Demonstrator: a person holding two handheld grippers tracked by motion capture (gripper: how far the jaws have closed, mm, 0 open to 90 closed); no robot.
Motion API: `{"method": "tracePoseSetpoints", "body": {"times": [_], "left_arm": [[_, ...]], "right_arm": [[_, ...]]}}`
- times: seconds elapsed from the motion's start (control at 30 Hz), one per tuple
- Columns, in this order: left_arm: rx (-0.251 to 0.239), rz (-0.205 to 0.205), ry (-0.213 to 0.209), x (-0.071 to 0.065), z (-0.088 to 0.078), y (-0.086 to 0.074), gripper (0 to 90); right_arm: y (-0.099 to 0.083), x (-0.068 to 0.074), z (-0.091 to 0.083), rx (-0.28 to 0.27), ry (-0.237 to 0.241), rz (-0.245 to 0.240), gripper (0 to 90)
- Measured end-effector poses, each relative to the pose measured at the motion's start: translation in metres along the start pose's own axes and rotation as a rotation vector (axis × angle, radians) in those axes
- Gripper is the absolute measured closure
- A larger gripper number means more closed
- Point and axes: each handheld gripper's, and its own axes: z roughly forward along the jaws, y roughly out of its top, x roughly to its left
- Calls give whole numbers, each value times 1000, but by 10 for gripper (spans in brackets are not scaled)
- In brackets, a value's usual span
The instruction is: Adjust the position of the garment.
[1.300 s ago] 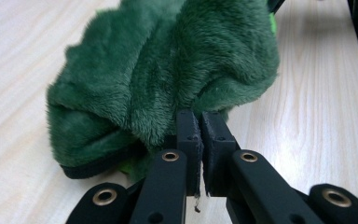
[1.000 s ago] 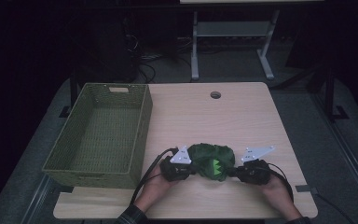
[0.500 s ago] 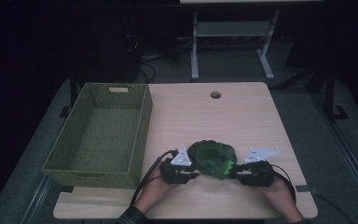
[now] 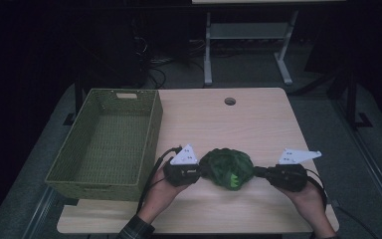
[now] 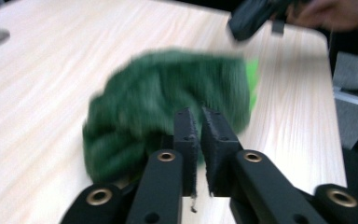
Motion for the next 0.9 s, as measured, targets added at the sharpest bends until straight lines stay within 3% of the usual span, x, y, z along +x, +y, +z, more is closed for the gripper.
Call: {"method": "tracePoseSetpoints", "body": {"times": [0.17,0.23,0.3,0.5,0.73,0.9], "left_arm": [[-11,3,-14,4,21,16,866],[29,-5,-24,7,33,12,873],[68,1,-8,9,40,6,881],[182,-46,26,22,51,-20,896],[215,-47,28,26,62,-31,898],[232,-38,32,28,66,-32,898]], "right_arm": [[5,1,25,45,43,-10,895],[6,4,35,69,64,-22,897],[5,7,41,91,81,-24,897],[1,11,53,141,106,-45,897],[-4,18,66,198,108,-58,899],[-10,16,71,202,111,-50,900]]}}
